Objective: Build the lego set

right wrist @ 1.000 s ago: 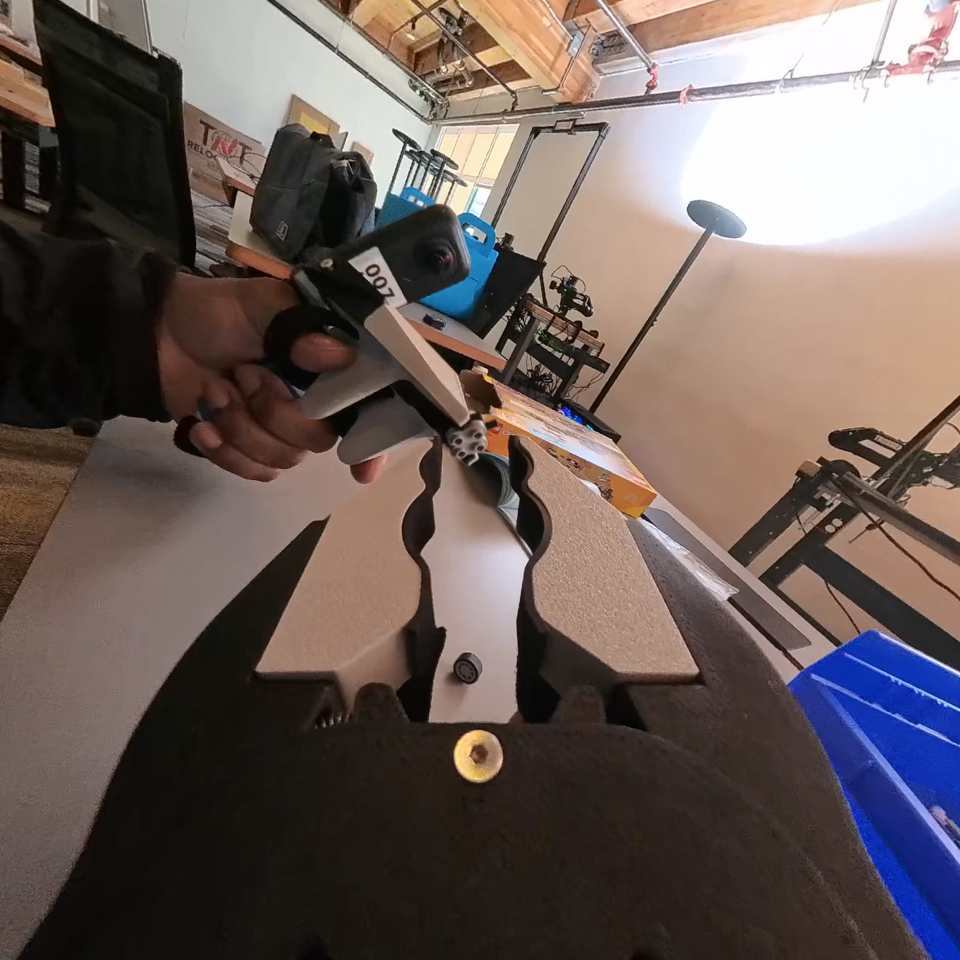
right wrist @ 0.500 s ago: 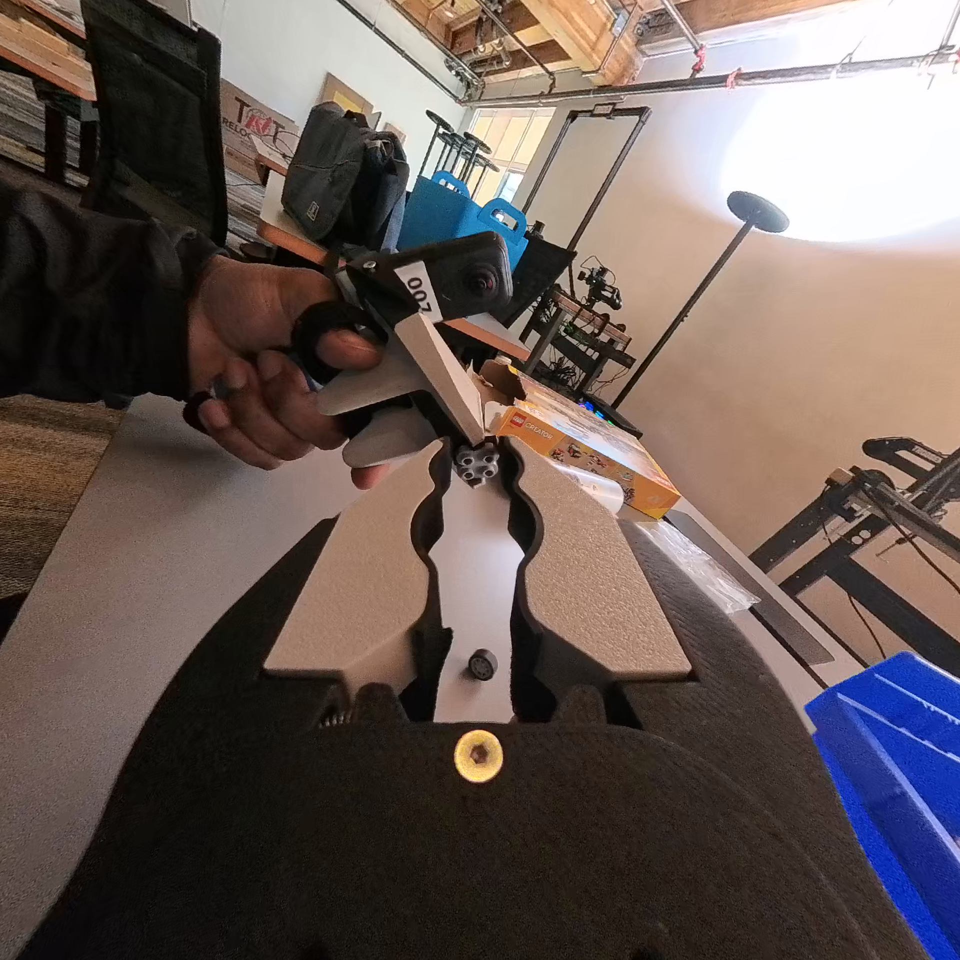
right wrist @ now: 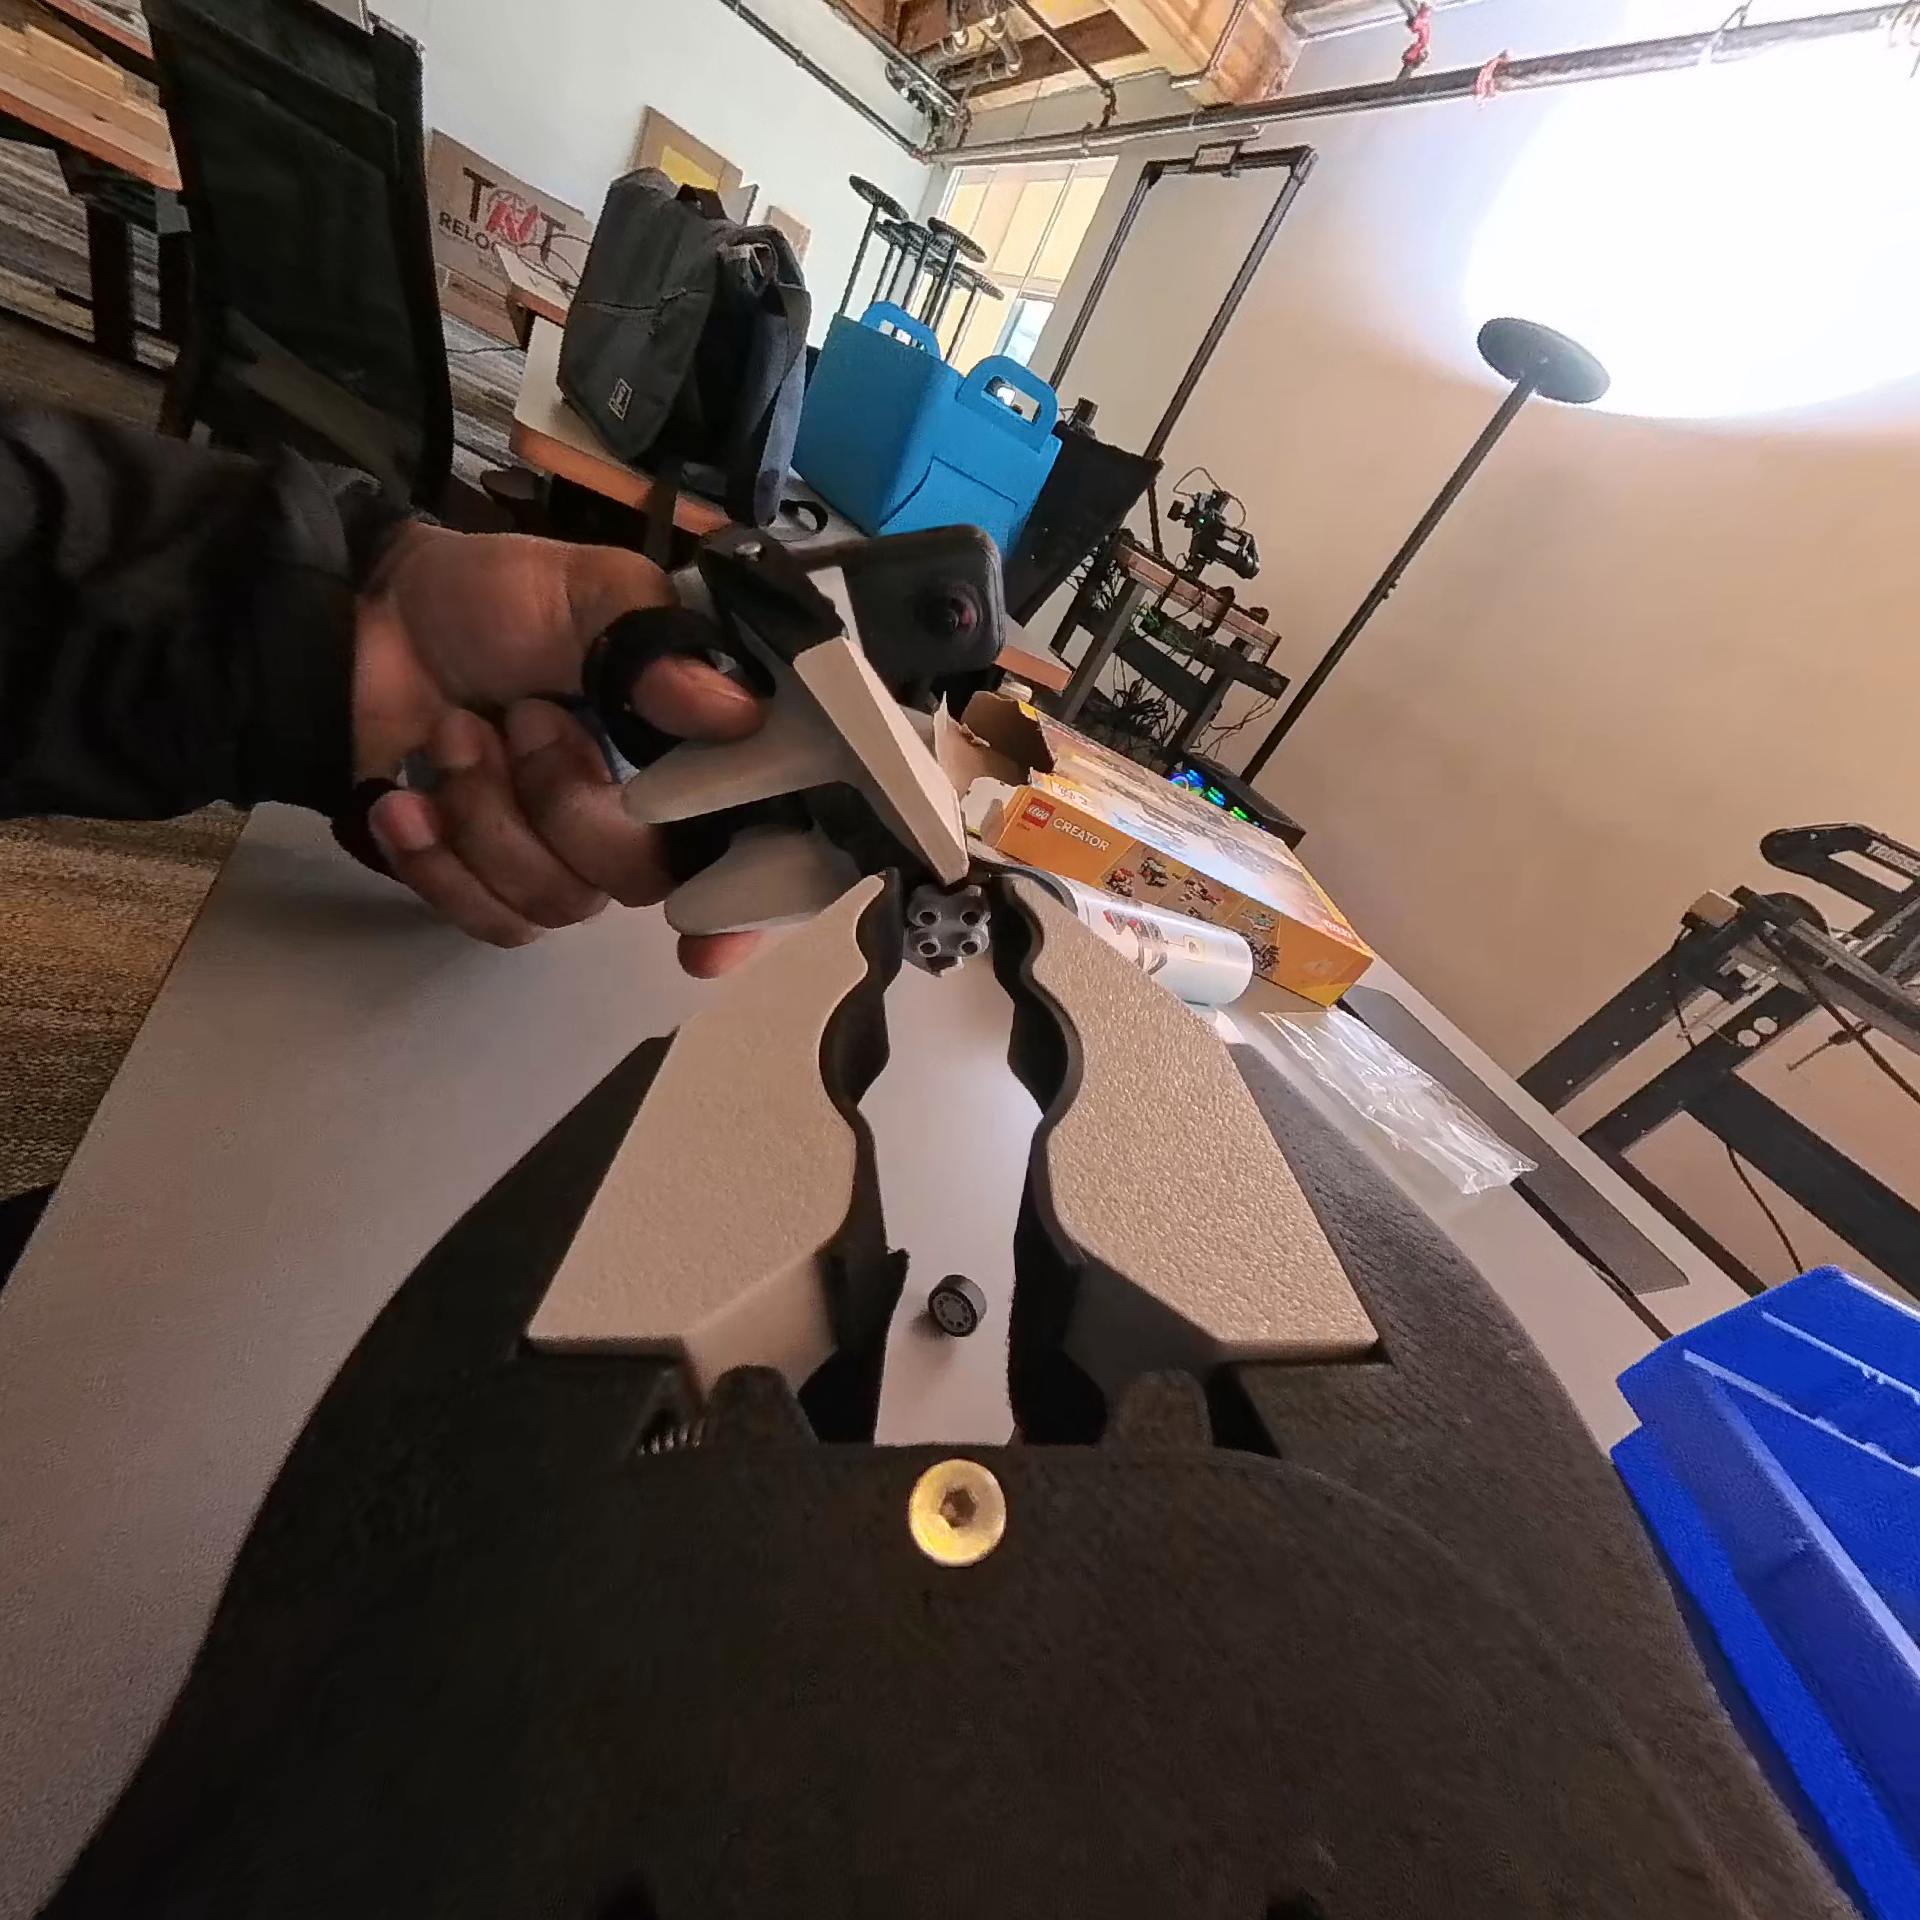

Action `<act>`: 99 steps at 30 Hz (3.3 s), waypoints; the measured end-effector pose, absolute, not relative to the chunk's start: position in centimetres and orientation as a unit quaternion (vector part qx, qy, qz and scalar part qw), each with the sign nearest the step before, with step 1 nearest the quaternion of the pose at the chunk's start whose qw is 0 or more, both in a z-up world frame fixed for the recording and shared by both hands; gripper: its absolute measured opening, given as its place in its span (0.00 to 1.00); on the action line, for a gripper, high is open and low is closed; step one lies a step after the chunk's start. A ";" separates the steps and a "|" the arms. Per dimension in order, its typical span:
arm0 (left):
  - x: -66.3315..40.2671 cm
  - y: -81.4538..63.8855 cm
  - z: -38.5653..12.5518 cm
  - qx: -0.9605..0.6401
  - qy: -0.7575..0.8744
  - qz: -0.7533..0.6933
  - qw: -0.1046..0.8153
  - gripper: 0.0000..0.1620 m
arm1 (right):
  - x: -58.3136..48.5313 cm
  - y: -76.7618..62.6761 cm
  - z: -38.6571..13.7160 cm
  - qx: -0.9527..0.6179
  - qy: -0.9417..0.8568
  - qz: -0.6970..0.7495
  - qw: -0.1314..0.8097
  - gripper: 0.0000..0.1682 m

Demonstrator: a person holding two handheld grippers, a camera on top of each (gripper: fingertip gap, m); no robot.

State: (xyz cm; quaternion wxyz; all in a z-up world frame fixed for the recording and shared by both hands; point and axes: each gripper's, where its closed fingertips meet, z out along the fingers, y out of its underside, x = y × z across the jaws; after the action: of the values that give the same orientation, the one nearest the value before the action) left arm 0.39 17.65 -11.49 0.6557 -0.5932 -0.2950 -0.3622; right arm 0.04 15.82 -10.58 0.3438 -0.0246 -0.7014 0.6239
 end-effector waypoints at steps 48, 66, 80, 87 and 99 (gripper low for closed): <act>-3.5 15.1 -11.3 -0.508 -0.377 -0.348 0.692 0.11 | -1.6 18.3 -10.4 -0.084 -0.693 0.625 0.349 0.03; -2.2 19.1 -11.2 -0.533 -0.366 -0.336 0.685 0.11 | -2.4 17.7 -10.7 -0.103 -0.691 0.577 0.423 0.14; -2.4 19.2 -11.6 -0.513 -0.385 -0.361 0.677 0.10 | -2.6 17.9 -10.9 -0.109 -0.698 0.584 0.399 0.09; -2.6 19.3 -11.6 -0.503 -0.393 -0.369 0.676 0.10 | -2.7 18.0 -10.9 -0.111 -0.699 0.582 0.400 0.09; -3.1 19.4 -11.8 -0.502 -0.409 -0.352 0.676 0.10 | -3.1 18.3 -11.1 -0.115 -0.704 0.550 0.435 0.09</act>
State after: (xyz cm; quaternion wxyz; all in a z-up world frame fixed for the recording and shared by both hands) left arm -3.07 19.44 -11.84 0.6763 -0.5018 -0.4088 -0.3517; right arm -3.15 18.27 -11.12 0.4350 -0.1149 -0.7037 0.5500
